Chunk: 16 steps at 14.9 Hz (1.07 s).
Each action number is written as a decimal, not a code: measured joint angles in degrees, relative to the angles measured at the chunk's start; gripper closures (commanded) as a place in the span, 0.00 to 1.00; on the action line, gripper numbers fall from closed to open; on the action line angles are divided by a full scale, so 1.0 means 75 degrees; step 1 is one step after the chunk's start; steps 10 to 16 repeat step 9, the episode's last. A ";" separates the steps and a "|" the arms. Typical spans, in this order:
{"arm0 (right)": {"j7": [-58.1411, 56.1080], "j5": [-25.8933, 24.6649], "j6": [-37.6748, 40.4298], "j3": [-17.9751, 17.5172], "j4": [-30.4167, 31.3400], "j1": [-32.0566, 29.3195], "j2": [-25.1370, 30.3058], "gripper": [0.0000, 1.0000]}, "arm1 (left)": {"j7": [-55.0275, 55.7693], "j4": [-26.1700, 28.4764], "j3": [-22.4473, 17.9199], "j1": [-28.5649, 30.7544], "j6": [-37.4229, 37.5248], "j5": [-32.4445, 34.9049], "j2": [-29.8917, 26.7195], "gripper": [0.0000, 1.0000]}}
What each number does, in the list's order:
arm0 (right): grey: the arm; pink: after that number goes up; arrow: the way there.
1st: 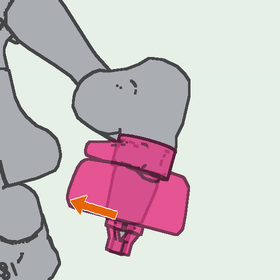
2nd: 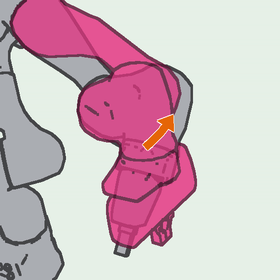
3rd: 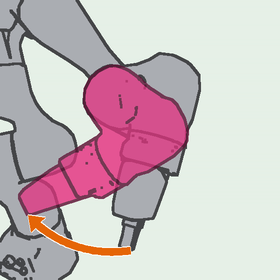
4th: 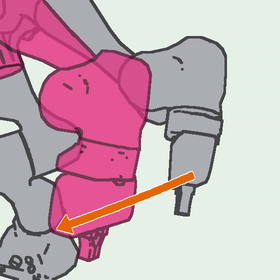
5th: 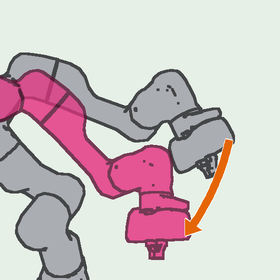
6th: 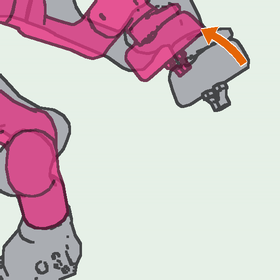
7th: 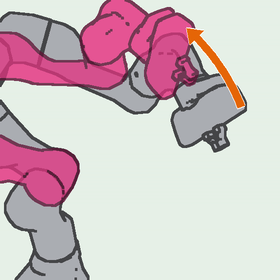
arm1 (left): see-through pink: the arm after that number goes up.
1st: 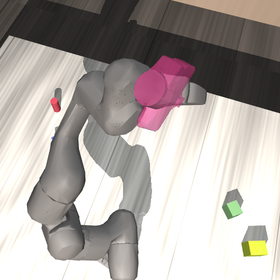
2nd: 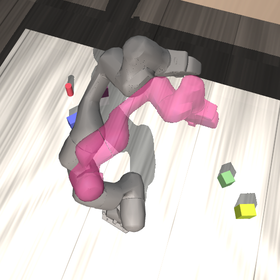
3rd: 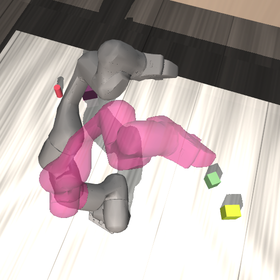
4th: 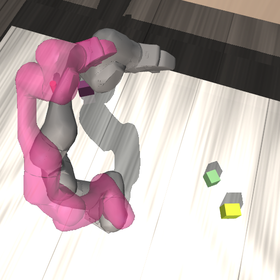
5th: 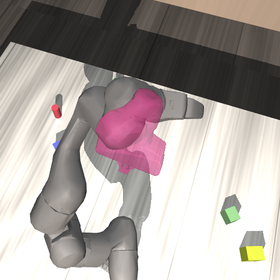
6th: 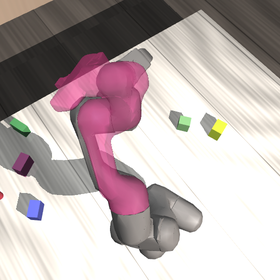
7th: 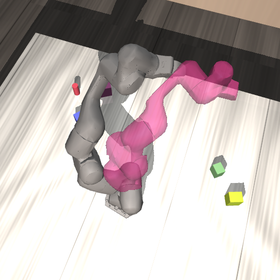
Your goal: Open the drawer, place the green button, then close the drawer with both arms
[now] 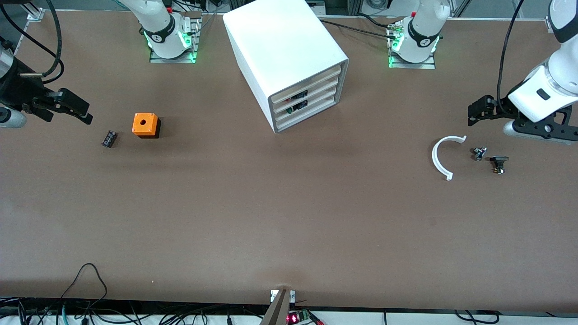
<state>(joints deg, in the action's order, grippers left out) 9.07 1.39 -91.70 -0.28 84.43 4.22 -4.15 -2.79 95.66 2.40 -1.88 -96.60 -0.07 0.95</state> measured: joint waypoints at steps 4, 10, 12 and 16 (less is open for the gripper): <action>0.0000 0.0000 0.0000 0.0000 -0.0001 -0.0001 0.0000 0.00 | 0.0165 0.0801 -0.0018 -0.0051 -0.0432 0.0000 -0.0628 0.00; 0.0000 0.0000 0.0000 0.0000 0.0000 -0.0001 0.0000 0.00 | 0.0168 0.0817 -0.0017 -0.0056 -0.0235 0.0000 -0.0757 0.00; 0.0000 0.0000 0.0000 0.0000 0.0000 -0.0001 0.0000 0.00 | 0.0168 0.0817 -0.0017 -0.0056 -0.0235 0.0000 -0.0757 0.00; 0.0000 0.0000 0.0000 0.0000 0.0000 -0.0001 0.0000 0.00 | 0.0168 0.0817 -0.0017 -0.0056 -0.0235 0.0000 -0.0757 0.00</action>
